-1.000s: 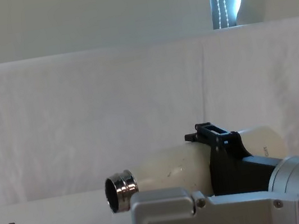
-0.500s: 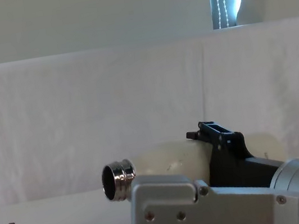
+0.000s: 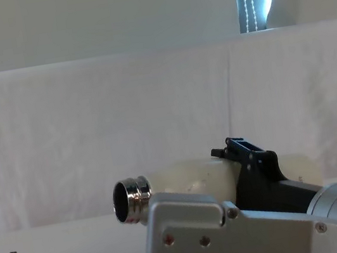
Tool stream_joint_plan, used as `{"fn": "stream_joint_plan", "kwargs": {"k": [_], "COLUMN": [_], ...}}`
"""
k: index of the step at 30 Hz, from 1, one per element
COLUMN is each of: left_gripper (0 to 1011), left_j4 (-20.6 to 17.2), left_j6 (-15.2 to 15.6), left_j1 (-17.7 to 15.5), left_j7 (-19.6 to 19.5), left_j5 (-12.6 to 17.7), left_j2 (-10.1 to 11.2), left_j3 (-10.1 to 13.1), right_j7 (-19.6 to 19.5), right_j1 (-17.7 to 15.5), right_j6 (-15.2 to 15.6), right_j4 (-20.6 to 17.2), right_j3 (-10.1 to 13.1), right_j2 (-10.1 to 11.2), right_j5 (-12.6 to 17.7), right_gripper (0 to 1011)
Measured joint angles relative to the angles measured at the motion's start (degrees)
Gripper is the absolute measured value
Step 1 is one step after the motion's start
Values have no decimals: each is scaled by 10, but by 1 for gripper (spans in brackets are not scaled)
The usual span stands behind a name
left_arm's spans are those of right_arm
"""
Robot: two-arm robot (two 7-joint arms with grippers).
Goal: Grasp the thermos with one hand and pour water into the cup lid.
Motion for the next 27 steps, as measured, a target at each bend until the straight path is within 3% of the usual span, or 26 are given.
{"fn": "stream_joint_plan", "kwargs": {"k": [27], "left_gripper": [1001], "left_j4": [0], "left_j6": [0], "left_j1": [0], "left_j7": [0], "left_j5": [0], "left_j2": [0], "left_j3": [0], "right_j7": [2], "right_j1": [-9], "right_j6": [0], "right_j4": [-9], "right_j3": [5], "right_j2": [1], "right_j5": [2], "right_gripper": [961]}}
